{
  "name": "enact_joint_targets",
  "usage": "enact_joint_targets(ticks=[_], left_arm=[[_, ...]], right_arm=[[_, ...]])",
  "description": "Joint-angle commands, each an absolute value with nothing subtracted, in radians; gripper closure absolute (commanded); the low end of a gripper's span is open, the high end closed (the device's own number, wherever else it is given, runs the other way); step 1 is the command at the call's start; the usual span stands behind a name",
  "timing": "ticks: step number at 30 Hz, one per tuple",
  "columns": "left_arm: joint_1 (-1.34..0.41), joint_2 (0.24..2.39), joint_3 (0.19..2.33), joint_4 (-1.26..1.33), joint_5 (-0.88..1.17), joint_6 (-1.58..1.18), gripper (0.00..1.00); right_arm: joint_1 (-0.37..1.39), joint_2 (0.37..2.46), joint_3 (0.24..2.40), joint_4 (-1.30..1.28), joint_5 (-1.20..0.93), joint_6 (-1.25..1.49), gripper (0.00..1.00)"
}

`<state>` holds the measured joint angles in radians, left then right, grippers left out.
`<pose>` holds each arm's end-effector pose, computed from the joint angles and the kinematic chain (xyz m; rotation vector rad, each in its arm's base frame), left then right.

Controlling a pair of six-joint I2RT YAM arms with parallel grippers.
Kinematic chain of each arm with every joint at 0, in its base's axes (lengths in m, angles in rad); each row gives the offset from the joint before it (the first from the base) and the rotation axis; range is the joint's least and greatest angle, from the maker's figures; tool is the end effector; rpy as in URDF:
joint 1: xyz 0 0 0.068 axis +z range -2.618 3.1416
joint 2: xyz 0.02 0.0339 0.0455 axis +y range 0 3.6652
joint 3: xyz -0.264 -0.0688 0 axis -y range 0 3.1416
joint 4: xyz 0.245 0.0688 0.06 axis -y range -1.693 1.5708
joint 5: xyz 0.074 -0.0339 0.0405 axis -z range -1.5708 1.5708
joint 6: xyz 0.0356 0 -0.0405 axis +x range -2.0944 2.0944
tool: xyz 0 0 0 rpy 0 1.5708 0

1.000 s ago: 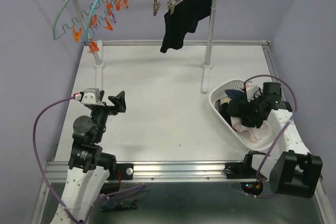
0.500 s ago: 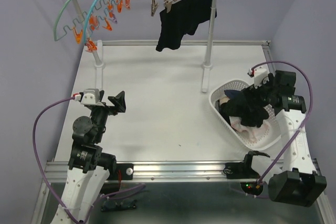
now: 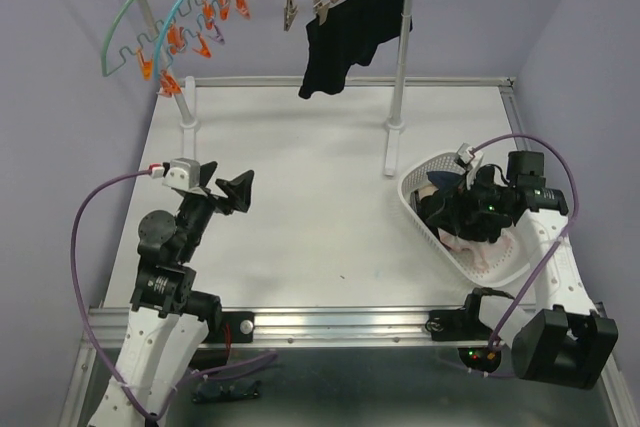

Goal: Remove the underwear clipped to the hanger
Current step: Place the underwear in the bin.

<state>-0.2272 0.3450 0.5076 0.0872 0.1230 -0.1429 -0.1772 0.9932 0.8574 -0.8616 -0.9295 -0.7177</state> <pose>0.1057 -0.0289 0.3287 0.1613 1.3237 -0.3953 0.1807 -0.0034 0.2809 -0.8824 1.9919 0.6993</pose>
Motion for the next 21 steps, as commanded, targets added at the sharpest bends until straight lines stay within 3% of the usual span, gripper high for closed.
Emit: enact_joint_targets(ticks=[1, 8, 12, 21], left_arm=[[-0.224, 0.457, 0.641, 0.238, 0.303, -0.178, 0.01], [-0.224, 0.871, 1.111, 0.201, 0.507, -0.316, 0.09], [-0.227, 0.997, 1.286, 0.212, 0.552, -0.408, 0.12], [-0.348, 1.202, 1.492, 0.221, 0.488, -0.394, 0.18]], right_arm=[[-0.184, 1.023, 0.848, -0.831, -1.063, -0.747, 0.0], [-0.184, 1.006, 0.838, -0.824, -1.04, -0.735, 0.0], [-0.184, 0.962, 0.822, -0.796, -1.023, -0.712, 0.0], [-0.184, 0.971, 0.822, -0.778, -1.005, -0.689, 0.0]])
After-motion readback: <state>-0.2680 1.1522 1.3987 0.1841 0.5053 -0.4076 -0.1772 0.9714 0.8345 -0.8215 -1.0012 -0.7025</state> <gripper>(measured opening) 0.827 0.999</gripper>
